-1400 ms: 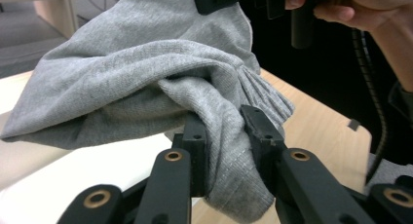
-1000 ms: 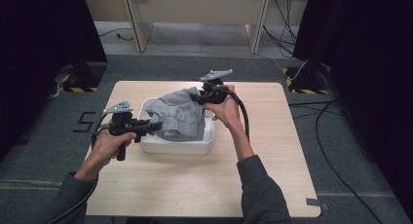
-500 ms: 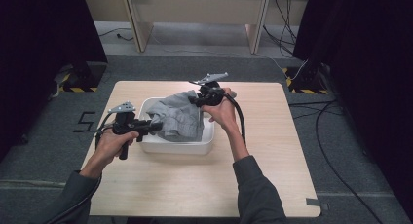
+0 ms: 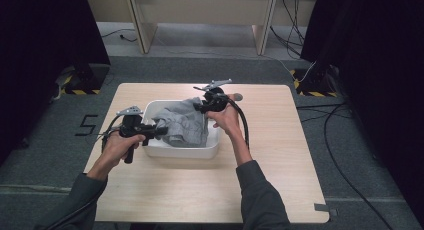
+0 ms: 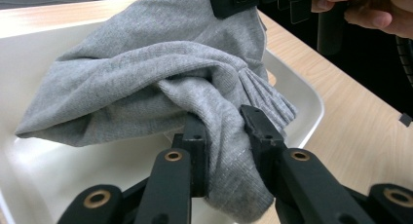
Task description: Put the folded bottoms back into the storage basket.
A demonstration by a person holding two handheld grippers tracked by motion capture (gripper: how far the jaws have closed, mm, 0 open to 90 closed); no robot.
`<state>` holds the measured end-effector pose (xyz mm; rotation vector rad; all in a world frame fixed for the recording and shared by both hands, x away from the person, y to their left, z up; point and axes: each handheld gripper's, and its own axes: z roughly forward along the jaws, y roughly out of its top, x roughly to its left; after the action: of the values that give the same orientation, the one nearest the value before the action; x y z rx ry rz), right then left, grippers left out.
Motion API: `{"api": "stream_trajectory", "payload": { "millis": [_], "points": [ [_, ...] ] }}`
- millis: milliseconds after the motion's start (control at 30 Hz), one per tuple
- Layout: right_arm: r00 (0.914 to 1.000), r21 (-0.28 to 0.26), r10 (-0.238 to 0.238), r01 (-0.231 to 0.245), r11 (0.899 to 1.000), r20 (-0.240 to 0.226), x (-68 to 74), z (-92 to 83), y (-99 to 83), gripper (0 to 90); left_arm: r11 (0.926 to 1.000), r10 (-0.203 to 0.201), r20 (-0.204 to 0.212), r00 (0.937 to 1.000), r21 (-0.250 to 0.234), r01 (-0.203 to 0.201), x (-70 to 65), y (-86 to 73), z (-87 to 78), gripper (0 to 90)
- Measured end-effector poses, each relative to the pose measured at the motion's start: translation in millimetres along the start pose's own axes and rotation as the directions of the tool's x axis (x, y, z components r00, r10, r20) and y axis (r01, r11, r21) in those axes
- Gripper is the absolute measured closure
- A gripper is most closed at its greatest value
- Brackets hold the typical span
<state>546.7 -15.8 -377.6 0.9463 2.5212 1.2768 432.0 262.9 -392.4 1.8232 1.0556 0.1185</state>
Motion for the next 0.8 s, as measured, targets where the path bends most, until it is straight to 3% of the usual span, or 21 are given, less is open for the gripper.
{"api": "stream_trajectory", "payload": {
  "millis": [800],
  "points": [
    [0.998, 0.1, 0.062, -0.062, 0.993, 0.011, -7.6, 30.5, -18.4, 74.4, 0.9943, -0.013, -0.048, 0.9987, 0.105, 0.018, 14.2, -14.4, 21.4, 73.0]
  ]
}}
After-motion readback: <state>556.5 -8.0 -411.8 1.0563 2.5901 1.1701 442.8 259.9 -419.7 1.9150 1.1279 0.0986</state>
